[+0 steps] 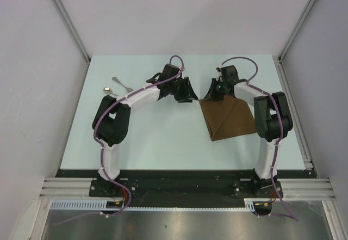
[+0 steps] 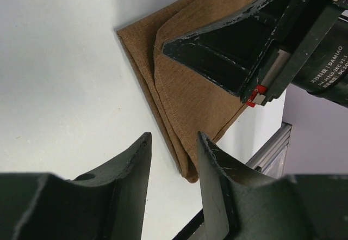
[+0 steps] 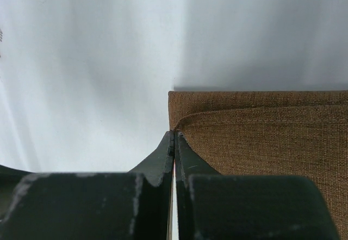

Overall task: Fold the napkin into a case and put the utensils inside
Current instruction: Fold the top corner of the square-folded napkin at the center of the board.

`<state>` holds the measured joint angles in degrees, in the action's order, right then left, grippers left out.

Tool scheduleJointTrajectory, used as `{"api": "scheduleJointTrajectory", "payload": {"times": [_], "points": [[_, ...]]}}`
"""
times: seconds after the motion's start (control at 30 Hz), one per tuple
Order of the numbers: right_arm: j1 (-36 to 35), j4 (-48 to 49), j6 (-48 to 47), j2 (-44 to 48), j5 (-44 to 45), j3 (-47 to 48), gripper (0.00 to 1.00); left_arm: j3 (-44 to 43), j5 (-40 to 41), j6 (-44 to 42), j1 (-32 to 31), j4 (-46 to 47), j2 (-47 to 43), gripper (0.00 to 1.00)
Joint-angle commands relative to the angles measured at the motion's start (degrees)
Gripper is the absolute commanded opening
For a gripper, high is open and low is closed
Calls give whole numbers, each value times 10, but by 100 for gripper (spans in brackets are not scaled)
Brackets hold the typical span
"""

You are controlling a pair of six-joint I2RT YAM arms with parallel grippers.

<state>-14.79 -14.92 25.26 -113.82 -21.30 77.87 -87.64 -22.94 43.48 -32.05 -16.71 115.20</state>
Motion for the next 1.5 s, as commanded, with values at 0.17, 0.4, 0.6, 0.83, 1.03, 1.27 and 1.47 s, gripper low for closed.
{"api": "scheduleJointTrajectory", "payload": {"times": [0.17, 0.4, 0.6, 0.83, 1.03, 1.27, 1.47], "points": [[0, -1, -11, -18, 0, 31, 0, 9, -27, 15, 5, 54, -1, 43], [-2, 9, 5, -38, -26, 36, 2, 9, -36, 20, 5, 65, 4, 43], [12, 16, 20, -26, -51, 37, 23, 5, -49, 33, 3, 85, 18, 44], [71, 16, 25, 40, -88, 15, 41, -21, -82, 50, -7, 141, 56, 43], [178, 33, 11, 86, -123, -52, 38, -75, -104, 63, -31, 182, 108, 38], [237, 66, 8, 55, -162, -72, 29, -124, -126, 110, -34, 217, 191, 28], [266, 114, 29, 20, -189, -65, 25, -137, -100, 95, -21, 176, 214, 25]]}}
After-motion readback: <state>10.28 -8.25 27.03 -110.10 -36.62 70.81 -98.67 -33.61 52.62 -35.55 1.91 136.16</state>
